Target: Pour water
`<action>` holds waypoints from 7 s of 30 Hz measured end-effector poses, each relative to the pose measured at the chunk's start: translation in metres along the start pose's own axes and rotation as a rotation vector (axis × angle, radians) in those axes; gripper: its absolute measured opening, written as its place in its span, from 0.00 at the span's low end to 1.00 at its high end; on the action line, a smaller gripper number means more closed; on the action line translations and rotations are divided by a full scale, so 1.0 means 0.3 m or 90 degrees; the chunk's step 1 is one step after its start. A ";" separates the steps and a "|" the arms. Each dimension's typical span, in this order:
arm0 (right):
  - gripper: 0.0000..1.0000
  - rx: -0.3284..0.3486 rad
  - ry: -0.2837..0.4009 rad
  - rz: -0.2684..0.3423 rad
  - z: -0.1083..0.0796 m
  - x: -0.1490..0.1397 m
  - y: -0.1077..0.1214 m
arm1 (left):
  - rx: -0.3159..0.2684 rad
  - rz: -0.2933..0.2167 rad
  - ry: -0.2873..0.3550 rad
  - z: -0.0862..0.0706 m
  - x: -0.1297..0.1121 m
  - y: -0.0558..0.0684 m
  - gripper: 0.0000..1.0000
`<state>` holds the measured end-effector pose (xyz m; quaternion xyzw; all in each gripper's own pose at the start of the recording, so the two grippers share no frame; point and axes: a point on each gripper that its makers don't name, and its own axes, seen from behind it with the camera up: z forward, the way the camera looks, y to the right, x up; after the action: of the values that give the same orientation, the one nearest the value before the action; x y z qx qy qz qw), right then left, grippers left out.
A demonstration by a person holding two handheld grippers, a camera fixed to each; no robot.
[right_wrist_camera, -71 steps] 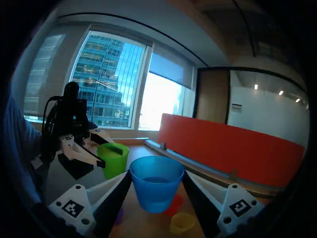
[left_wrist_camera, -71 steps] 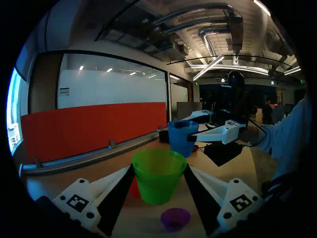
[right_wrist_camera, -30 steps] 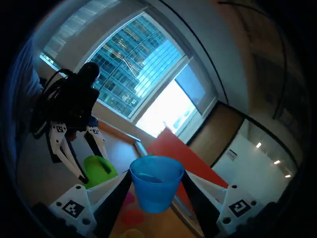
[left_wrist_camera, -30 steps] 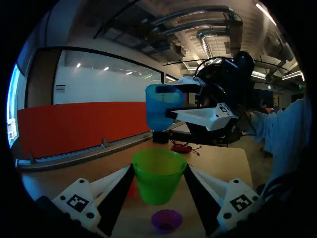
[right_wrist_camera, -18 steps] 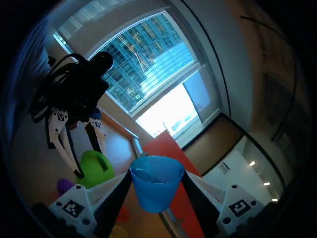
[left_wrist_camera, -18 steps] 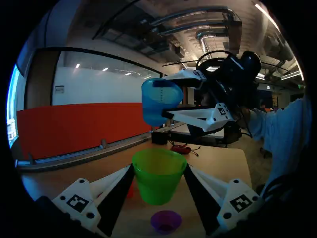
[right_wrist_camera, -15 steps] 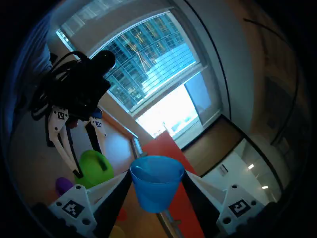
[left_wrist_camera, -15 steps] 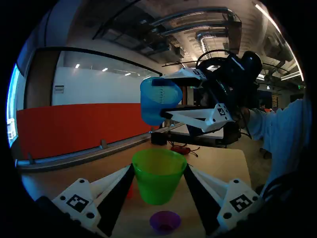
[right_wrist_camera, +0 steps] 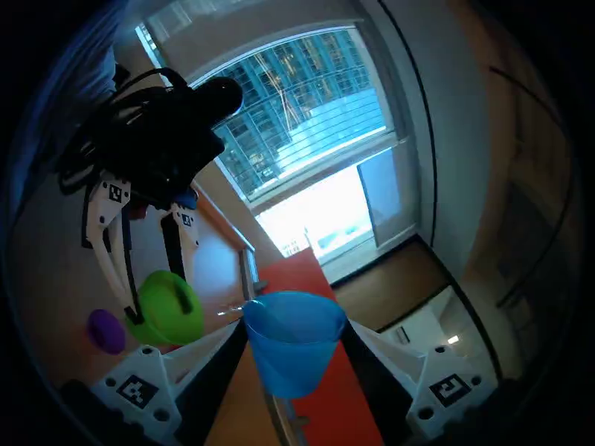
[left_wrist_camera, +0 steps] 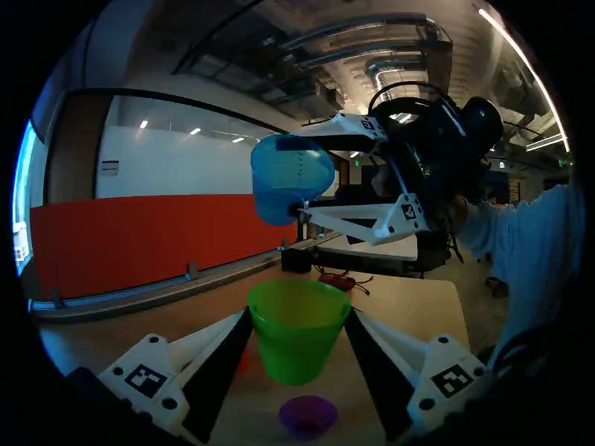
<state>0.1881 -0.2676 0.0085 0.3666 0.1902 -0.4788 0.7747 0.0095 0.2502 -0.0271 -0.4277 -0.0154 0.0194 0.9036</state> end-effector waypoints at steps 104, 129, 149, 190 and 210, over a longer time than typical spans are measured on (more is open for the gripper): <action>0.91 -0.061 -0.021 -0.361 0.030 0.068 0.194 | -0.010 -0.004 0.003 0.039 0.011 0.000 0.87; 0.91 -0.061 -0.008 -0.403 0.036 0.117 0.168 | -0.006 -0.004 0.007 0.043 0.021 -0.003 0.87; 0.91 -0.074 0.025 -0.096 -0.024 0.087 0.152 | 0.000 0.003 0.009 0.027 0.035 -0.007 0.87; 0.91 0.008 0.067 0.586 -0.110 0.092 0.043 | 0.037 0.030 0.016 -0.025 0.085 -0.042 0.87; 0.91 -0.008 0.028 0.603 -0.189 -0.040 -0.033 | 0.095 0.035 -0.008 -0.141 0.023 -0.146 0.87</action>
<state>0.1768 -0.2205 -0.0249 0.4184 0.0214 -0.0638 0.9058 0.0192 0.1901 -0.0201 -0.3590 -0.0079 0.0480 0.9321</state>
